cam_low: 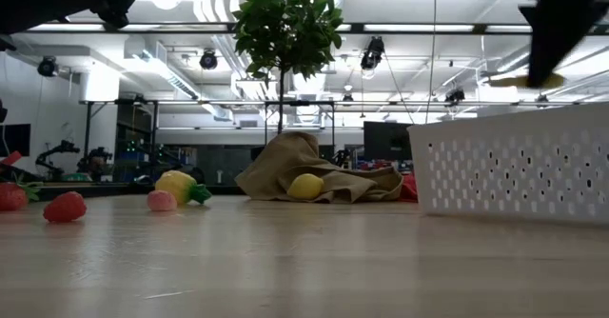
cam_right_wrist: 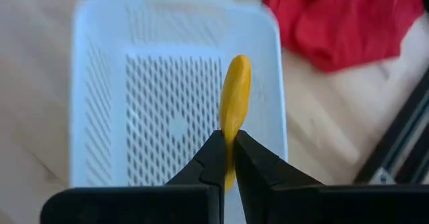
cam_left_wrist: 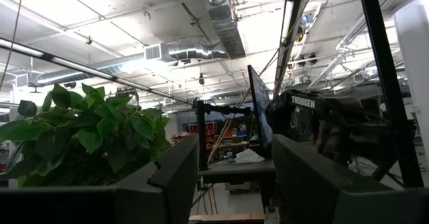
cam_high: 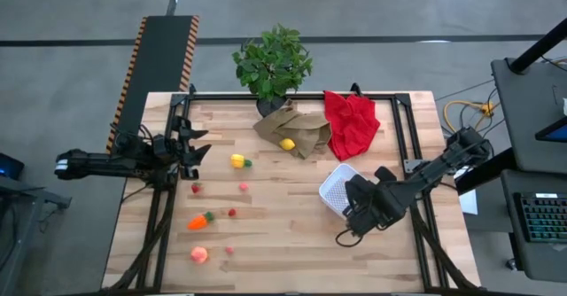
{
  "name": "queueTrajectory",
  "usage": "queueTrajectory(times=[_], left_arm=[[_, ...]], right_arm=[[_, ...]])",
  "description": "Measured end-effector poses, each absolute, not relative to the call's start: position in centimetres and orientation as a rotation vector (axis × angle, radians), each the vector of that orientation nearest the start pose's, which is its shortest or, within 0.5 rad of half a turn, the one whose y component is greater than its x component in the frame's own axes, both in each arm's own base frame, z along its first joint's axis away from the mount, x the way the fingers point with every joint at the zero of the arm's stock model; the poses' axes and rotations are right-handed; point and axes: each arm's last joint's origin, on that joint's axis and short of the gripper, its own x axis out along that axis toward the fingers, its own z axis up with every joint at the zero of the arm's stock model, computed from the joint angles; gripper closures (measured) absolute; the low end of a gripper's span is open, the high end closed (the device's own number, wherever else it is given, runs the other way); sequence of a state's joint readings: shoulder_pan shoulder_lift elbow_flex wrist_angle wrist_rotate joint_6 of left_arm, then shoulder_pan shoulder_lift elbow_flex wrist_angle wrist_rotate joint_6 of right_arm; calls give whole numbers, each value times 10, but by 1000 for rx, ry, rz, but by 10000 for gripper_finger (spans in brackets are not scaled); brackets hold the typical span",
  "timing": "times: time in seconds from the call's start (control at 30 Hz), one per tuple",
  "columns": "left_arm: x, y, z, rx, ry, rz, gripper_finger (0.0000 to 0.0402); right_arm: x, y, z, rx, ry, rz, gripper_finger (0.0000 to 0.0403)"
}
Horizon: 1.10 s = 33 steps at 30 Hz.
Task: Pick and placing Produce into tupperware
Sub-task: Put the yellow corn into the white bin, then put the yellow lemon into the white bin
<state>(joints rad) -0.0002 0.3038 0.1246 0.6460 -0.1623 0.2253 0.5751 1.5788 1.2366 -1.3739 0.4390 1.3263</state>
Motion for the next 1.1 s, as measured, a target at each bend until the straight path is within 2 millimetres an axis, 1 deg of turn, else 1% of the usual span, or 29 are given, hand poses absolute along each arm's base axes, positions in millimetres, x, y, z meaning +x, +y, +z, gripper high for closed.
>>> queueTrajectory(times=[0.23, 0.43, 0.57, 0.67, 0.73, 0.8, 0.97, 1.1], left_arm=[[106, 5, 241, 183, -445, 211, 226], [106, 5, 241, 183, -445, 211, 226], [106, 5, 241, 183, -445, 211, 226], [106, 5, 241, 183, -445, 211, 226], [106, 5, 241, 183, -444, 211, 226], [106, 5, 241, 183, -444, 211, 226], [106, 5, 241, 181, -442, 210, 226], [107, 5, 241, 181, -441, 210, 226]], right_arm=[[219, 131, 229, 288, 1307, -812, 386], [214, 130, 216, 326, 1402, -803, 386], [211, 129, 210, 330, 1410, -826, 386], [212, 130, 209, 332, 1400, -806, 382], [215, 131, 212, 327, 1371, -794, 369], [218, 132, 217, 323, 1337, -785, 346], [225, 135, 229, 311, 1260, -766, 271], [228, 135, 235, 307, 1219, -765, 217]])
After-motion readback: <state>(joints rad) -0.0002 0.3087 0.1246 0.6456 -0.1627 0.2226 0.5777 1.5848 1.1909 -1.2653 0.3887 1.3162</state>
